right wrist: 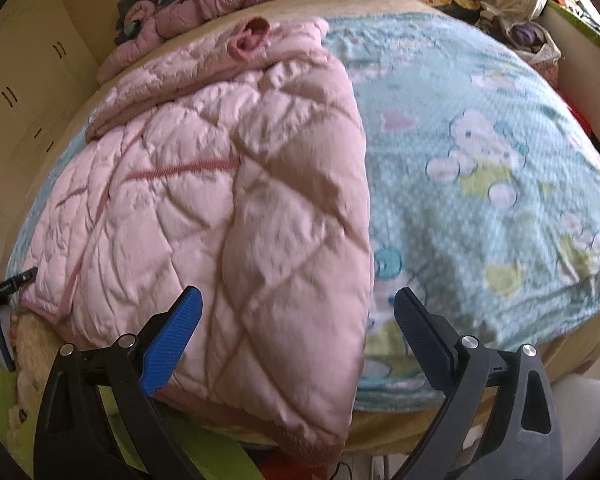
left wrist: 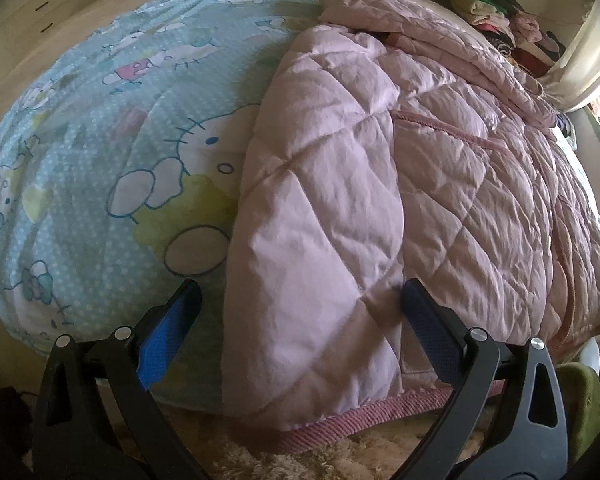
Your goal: Fold large clothes
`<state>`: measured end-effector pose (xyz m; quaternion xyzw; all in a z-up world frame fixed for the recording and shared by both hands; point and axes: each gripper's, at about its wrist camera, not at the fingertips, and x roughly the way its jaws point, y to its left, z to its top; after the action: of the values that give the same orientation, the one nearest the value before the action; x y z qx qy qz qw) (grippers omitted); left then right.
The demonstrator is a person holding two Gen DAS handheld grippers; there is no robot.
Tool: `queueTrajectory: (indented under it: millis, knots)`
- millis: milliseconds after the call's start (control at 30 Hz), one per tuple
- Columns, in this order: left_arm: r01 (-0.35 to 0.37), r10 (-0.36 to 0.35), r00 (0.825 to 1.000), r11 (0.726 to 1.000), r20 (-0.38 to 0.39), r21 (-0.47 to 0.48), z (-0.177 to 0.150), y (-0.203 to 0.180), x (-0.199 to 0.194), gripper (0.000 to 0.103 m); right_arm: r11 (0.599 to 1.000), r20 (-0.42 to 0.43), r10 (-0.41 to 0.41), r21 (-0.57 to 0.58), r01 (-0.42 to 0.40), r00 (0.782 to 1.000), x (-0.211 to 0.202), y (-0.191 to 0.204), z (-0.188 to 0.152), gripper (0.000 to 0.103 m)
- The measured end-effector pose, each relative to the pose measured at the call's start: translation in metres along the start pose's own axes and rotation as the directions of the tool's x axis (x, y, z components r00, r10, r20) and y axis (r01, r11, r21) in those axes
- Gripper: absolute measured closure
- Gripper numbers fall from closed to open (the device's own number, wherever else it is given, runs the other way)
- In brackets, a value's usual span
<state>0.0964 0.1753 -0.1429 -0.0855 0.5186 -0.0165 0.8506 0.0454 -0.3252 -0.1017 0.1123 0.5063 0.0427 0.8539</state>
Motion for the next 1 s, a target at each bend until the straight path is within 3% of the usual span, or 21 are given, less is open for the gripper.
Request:
queueTrajectory:
  millis: [167,233,333,433,500,600,633,733,867,967,1000]
  knots:
    - [-0.004,0.004,1.0,1.0,-0.002,0.005,-0.002,-0.002,0.001,0.009,0.998,-0.035,0.063,0.026,-0.062,0.997,0.007,0.002,-0.015,0.007]
    - [-0.001,0.001,1.0,1.0,-0.003,0.004,-0.002,-0.002,0.0,0.009,0.993,-0.062,0.116,0.033,-0.115,0.991,0.012,0.006,-0.02,0.012]
    - [0.003,-0.003,1.0,1.0,-0.006,0.002,-0.002,-0.001,0.001,0.009,0.994,-0.065,0.111,0.008,-0.11,0.992,0.014,0.009,-0.027,0.021]
    - [0.003,-0.003,1.0,1.0,-0.008,-0.001,-0.003,-0.001,0.002,0.009,0.987,-0.058,0.158,0.001,-0.159,0.986,0.012,0.009,-0.028,0.045]
    - [0.001,-0.001,1.0,1.0,-0.007,-0.001,-0.003,-0.001,0.002,0.009,0.984,-0.025,0.167,-0.053,-0.168,0.986,0.001,0.013,-0.026,0.073]
    - [-0.005,0.005,1.0,1.0,-0.015,-0.001,-0.003,-0.002,0.002,0.009,0.97,0.038,0.236,-0.067,-0.233,0.971,-0.017,0.012,-0.019,0.083]
    - [0.0,0.0,1.0,1.0,-0.014,-0.001,-0.004,-0.002,0.001,0.012,0.965,0.066,0.259,-0.07,-0.254,0.964,-0.024,0.013,-0.015,0.084]
    - [0.075,-0.076,0.997,0.997,-0.014,-0.011,-0.003,-0.001,-0.003,0.037,0.953,0.134,0.298,-0.089,-0.288,0.945,-0.041,0.018,-0.001,0.085]
    - [0.103,-0.103,0.995,0.995,0.003,0.006,-0.002,-0.006,-0.012,0.068,0.941,0.199,0.336,-0.104,-0.321,0.921,-0.056,0.022,0.014,0.086]
    - [0.108,-0.111,0.992,0.993,0.056,0.05,0.003,-0.018,-0.028,0.086,0.937,0.235,0.349,-0.115,-0.33,0.907,-0.063,0.023,0.024,0.086]
    - [0.109,-0.113,0.991,0.992,0.074,0.062,0.005,-0.022,-0.034,0.087,0.935,0.245,0.354,-0.116,-0.336,0.903,-0.065,0.024,0.027,0.086]
